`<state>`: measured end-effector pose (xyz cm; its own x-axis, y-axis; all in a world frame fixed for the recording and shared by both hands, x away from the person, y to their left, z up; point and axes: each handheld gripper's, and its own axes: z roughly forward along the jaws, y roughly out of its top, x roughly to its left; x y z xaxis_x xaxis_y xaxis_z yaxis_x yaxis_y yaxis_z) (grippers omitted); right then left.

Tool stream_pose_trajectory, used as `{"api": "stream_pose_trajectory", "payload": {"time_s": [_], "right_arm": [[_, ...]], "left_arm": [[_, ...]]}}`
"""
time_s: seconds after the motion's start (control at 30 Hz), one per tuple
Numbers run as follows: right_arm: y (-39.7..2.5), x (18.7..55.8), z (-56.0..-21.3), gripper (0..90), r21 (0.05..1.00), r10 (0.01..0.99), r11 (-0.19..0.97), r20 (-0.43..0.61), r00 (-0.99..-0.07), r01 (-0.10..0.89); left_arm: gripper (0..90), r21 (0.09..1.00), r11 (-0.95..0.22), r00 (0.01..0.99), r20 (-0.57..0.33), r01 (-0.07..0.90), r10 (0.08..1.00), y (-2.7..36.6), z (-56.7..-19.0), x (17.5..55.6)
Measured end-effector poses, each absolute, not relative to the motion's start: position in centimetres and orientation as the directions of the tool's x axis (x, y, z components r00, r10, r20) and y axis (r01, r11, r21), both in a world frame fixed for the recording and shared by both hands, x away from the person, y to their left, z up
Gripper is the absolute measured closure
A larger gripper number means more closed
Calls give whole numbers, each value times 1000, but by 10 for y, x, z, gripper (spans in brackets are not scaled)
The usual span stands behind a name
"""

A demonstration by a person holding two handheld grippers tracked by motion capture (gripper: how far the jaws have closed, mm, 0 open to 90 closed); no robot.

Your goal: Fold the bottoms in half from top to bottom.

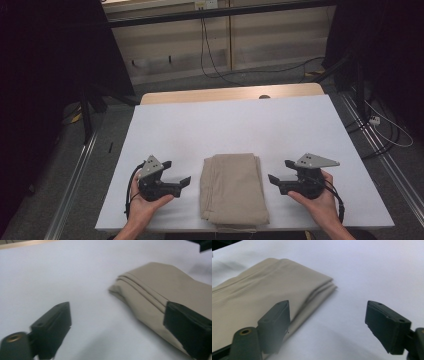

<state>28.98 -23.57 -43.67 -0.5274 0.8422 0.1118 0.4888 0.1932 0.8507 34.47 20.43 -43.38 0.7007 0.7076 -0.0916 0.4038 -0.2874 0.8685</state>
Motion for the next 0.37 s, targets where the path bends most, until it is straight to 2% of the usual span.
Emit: {"api": "stream_pose_trajectory", "payload": {"time_s": [0.13, 0.23, 0.37], "right_arm": [[-242, 290, -439, 175, 848, 872, 155, 124, -474, 506], [-241, 288, -437, 173, 856, 875, 150, 119, -470, 495], [-240, 288, -438, 173, 856, 869, 147, 128, -478, 496]], "left_arm": [[68, 869, -256, 664, -106, 424, 740, 210, -437, 347], [66, 872, -251, 686, -124, 420, 717, 213, -436, 345], [67, 878, -269, 699, -97, 395, 709, 213, -435, 342]]}}
